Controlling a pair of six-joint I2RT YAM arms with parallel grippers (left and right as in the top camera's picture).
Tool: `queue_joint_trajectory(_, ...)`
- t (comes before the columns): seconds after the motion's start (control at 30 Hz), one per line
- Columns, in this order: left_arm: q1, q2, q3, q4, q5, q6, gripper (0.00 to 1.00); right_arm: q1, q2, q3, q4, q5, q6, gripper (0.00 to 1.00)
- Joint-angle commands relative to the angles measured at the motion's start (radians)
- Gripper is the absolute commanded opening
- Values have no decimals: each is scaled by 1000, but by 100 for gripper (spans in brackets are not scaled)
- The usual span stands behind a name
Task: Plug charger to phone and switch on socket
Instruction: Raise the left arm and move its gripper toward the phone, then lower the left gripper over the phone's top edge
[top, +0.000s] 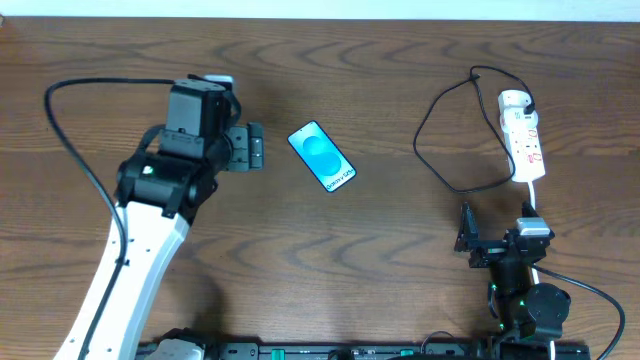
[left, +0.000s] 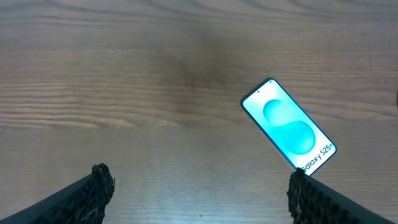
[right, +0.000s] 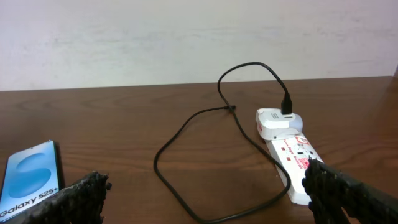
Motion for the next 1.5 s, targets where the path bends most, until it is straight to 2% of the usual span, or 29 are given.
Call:
queue_joint_trajectory(0.0,-5,19,30,15,2,13,91,-3,-6,-2,-4,8,-18,99)
queue_joint_trajectory(0.13,-5,24,29,18,8,13,91,-3,-6,-2,-4,8,-18,99)
queue_joint_trajectory(0.3,-8,25,30,46,154,4,91,-3,-6,-2,-4,8,-18,99)
queue_joint_trajectory(0.57,-60,75,30,57,50,-334,91,-3,-6,-2,-4,8,-18,99)
queue_joint_trajectory(0.83,-142,188,30,104,16,-453,91,-3,-6,-2,-4,8,-18,99)
queue_joint_trajectory(1.47,-144,233,30,60,18,-460,91,-3,-6,-2,-4,8,-18,99)
